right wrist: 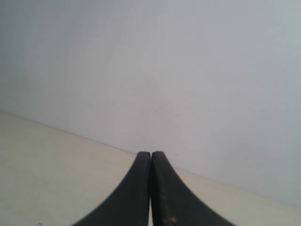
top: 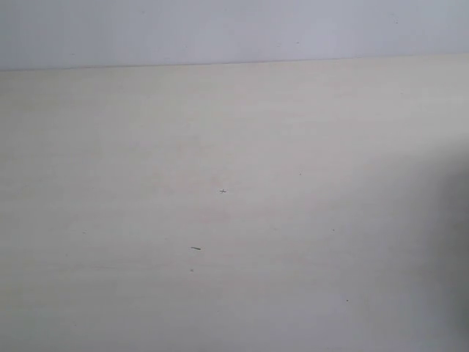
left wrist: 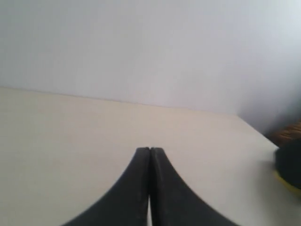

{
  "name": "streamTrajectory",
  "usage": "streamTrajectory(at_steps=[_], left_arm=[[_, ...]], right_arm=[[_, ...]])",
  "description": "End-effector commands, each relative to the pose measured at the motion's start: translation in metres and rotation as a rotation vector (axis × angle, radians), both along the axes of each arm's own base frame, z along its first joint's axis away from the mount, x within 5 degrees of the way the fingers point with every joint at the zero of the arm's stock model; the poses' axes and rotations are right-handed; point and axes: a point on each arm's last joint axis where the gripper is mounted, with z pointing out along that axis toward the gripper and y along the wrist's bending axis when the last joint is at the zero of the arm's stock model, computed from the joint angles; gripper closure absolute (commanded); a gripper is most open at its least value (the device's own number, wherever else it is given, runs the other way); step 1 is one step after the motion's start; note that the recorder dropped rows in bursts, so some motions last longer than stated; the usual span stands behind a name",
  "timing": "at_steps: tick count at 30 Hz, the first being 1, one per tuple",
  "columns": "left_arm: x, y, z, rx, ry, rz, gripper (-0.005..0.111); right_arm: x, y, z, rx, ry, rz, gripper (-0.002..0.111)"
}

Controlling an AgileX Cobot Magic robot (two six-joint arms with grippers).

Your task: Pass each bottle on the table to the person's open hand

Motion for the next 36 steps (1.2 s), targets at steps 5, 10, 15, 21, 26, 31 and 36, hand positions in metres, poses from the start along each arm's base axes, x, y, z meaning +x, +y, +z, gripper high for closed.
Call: streamTrajectory(at_steps=[5,10,15,21,26,31,36], left_arm=[[-0.013,0.027,-0.038,0.000,-0.002,0.280,0.107],[-0.029,0.030,-0.038,0.056,-0.062,0.341,0.107],[-0.028,0.032,-0.041,0.081,-0.036,0.367,0.107],[-0.027,0.033,-0.039,0.066,-0.053,0.378,0.107],[-0.027,0.034,-0.039,0.055,-0.051,0.390,0.107],[-0.028,0.037,-0.038,0.103,-0.064,0.422,0.107],[-0.029,0.038,-0.039,0.119,-0.057,0.438,0.107]], right_arm=[[0.000,0.000,0.000,0.004,-0.009,-0.005,0.108],[0.000,0.000,0.000,0.004,-0.009,-0.005,0.108],[0.000,0.000,0.000,0.004,-0.009,-0.005,0.108],[0.000,0.000,0.000,0.004,-0.009,-0.005,0.108],[0.000,0.000,0.000,0.004,-0.009,-0.005,0.108],[0.000,0.000,0.000,0.004,-0.009,-0.005,0.108],[0.000,0.000,0.000,0.004,-0.009,-0.005,0.108]])
